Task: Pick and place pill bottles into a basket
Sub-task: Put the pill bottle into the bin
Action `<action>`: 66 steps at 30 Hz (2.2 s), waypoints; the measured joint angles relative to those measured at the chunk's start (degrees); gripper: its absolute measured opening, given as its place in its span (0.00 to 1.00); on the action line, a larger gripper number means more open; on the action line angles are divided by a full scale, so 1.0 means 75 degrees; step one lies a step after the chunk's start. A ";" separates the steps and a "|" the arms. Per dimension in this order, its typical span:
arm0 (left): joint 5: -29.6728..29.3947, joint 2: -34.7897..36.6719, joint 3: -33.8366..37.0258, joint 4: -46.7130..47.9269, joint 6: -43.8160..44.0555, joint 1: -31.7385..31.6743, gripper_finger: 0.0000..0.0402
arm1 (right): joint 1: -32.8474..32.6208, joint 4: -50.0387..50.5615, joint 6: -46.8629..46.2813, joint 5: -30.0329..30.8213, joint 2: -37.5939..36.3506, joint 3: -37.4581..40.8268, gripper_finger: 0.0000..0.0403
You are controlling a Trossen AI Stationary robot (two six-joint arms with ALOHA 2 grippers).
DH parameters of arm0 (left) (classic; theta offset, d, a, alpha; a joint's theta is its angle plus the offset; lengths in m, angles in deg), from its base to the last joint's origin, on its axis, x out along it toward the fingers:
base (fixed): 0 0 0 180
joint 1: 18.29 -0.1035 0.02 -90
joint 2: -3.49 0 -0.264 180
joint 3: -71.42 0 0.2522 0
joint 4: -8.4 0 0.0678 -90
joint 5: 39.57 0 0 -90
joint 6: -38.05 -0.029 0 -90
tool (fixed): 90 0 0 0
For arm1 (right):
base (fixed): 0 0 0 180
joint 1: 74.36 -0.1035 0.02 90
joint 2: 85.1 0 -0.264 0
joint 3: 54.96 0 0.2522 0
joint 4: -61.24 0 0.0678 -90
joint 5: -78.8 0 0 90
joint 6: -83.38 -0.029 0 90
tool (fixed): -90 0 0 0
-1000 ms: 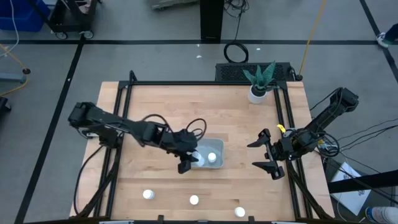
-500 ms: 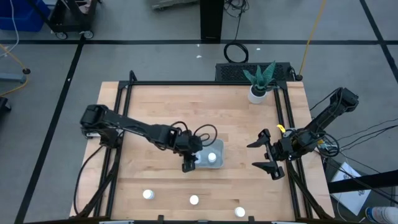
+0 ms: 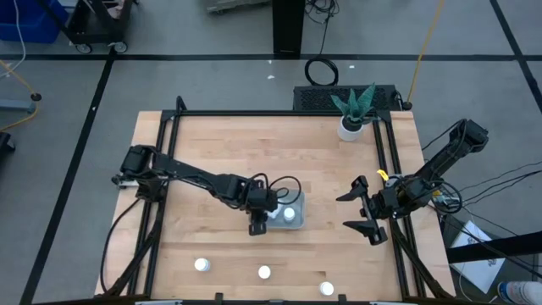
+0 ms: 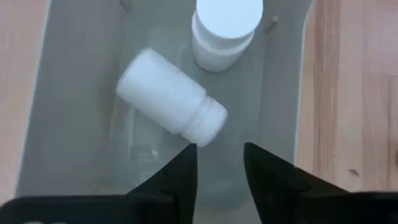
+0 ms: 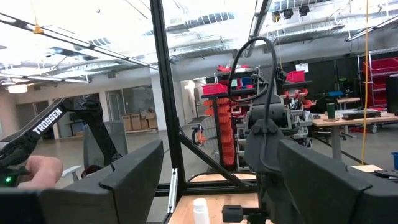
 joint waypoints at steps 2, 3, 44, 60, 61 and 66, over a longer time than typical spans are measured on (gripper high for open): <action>0.0002 0.0000 0.0000 0.0004 -0.0030 0.0006 0.29 | 0.0000 0.0002 -0.0003 0.0000 0.0002 -0.0001 0.77; 0.0002 0.0000 0.0000 0.0009 -0.0067 0.0006 0.27 | -0.0001 0.0002 -0.0003 0.0000 0.0002 -0.0001 0.77; -0.1840 0.5118 0.5117 -0.6945 -0.0310 0.0897 0.47 | 0.1930 0.4283 0.0796 0.1053 0.1225 -0.1894 0.77; -0.1933 0.6727 0.7845 -0.9754 -0.0090 0.0951 0.38 | 0.4059 0.8958 0.0735 -0.2368 0.4514 -0.6193 0.77; -0.1935 0.6721 0.7845 -0.9767 -0.0073 0.0959 0.38 | 0.4141 0.9443 0.0759 -0.2432 0.4769 -0.6499 0.77; -0.1939 0.6748 0.7842 -1.0213 -0.0233 0.1141 0.37 | 0.4443 1.0845 0.0918 -0.3124 0.5813 -0.7725 0.77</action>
